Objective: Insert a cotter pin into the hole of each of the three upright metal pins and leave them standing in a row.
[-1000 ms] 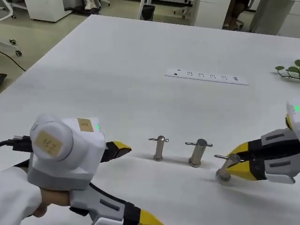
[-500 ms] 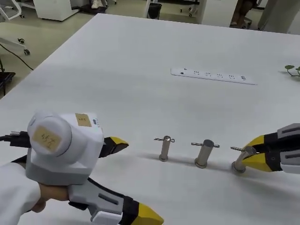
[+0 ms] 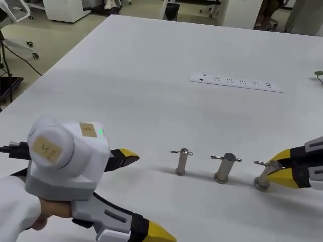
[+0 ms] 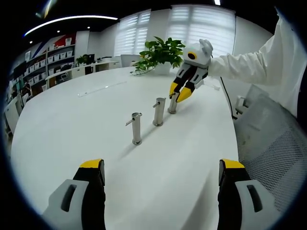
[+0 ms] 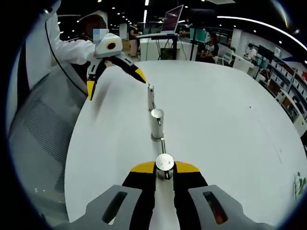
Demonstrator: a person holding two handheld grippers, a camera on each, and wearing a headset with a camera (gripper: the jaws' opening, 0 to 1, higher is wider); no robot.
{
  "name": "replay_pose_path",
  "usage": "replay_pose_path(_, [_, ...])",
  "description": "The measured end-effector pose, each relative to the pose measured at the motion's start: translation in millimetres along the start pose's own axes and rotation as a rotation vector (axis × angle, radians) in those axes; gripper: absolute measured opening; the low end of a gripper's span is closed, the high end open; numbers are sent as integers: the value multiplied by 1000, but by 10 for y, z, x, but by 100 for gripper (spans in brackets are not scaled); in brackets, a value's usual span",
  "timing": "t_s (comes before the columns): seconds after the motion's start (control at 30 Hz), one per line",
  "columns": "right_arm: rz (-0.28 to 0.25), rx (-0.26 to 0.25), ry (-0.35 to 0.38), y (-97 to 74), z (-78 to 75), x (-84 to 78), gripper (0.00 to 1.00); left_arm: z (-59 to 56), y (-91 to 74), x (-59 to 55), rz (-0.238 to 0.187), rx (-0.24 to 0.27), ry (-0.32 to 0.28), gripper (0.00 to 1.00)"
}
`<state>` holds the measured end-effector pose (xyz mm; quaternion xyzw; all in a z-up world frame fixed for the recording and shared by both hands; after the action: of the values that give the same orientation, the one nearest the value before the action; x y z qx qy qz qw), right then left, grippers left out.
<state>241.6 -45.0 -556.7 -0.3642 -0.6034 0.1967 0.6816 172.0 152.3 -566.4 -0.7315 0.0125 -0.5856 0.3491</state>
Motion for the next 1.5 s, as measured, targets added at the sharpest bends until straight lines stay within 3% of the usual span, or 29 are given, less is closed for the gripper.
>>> replay_pose_path(0.37, [-18,10,11,33,-27,-16,8,-9,-3,-1,-1,-15,-10,98])
replay_pose_path(0.57, [-47,16,51,40,-59,-29,8,0,-21,-11,-2,-9,-19,98])
replay_pose_path(0.7, [-50,21,35,40,-44,-23,8,34,-27,-31,4,11,-16,97])
replay_pose_path(0.83, [-55,22,78,47,-55,-18,9,67,-36,-53,-6,20,-43,97])
replay_pose_path(0.9, [-67,-2,90,35,-75,-9,12,62,-45,-83,9,19,-43,97])
replay_pose_path(1.03, [-104,-39,106,-60,-110,65,28,50,-64,-88,9,21,-44,96])
replay_pose_path(1.13, [-127,-51,114,-151,-86,116,30,42,-83,-34,-10,25,-49,96])
replay_pose_path(1.3, [-176,-96,109,-298,-7,227,37,34,-120,133,-84,38,-78,97])
replay_pose_path(1.5, [-214,-157,108,-494,40,331,42,28,-203,204,-132,78,-118,97])
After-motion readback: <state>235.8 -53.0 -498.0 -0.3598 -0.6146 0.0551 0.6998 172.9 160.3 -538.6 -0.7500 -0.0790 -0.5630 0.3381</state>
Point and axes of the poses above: the centre of the closed fingertips' face, and the gripper's own axes: y roughly forward along the fingers, z roughly to its left, x roughly out of its top, the point moved 2 cm from there along -y, roughly backward along the fingers, and after that the axes turned 5 degrees about y, right-handed, at the moved point
